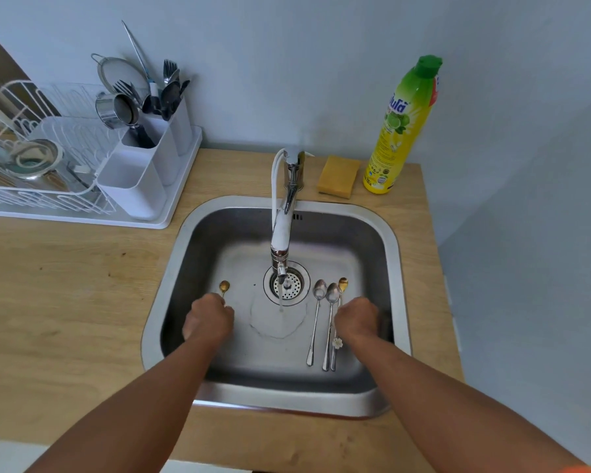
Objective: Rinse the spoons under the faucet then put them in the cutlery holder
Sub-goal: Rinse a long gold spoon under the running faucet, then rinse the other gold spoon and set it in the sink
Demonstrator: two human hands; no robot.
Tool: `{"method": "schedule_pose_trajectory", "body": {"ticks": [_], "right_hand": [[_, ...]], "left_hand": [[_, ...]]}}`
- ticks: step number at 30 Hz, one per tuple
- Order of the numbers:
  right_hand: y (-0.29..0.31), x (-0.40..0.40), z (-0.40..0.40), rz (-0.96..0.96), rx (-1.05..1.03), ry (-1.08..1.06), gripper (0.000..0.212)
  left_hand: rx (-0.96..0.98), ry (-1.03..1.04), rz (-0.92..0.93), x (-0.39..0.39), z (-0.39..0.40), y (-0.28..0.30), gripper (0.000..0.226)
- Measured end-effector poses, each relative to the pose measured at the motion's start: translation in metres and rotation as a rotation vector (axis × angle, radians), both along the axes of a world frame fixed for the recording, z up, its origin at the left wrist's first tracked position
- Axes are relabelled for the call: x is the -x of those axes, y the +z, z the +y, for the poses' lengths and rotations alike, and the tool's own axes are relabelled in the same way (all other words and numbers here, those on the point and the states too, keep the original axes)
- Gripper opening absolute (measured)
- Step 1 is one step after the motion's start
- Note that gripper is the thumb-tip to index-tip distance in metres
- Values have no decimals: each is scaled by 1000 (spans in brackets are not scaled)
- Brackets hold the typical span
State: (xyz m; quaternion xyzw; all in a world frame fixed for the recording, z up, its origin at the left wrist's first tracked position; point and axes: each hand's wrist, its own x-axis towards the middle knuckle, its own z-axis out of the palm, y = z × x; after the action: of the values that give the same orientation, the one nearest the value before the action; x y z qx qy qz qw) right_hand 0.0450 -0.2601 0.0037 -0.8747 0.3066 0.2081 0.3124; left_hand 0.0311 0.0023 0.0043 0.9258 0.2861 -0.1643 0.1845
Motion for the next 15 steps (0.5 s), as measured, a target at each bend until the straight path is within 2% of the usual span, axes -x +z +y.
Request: {"method": "schedule_pose_trajectory", "body": {"ticks": [7, 15], "right_hand": [[-12, 7, 0, 50, 44, -55, 10], [-26, 5, 5, 101, 100, -24, 14]], "left_hand": [[-17, 12, 55, -2, 2, -12, 14], [-36, 19, 107, 9, 12, -30, 19]]}}
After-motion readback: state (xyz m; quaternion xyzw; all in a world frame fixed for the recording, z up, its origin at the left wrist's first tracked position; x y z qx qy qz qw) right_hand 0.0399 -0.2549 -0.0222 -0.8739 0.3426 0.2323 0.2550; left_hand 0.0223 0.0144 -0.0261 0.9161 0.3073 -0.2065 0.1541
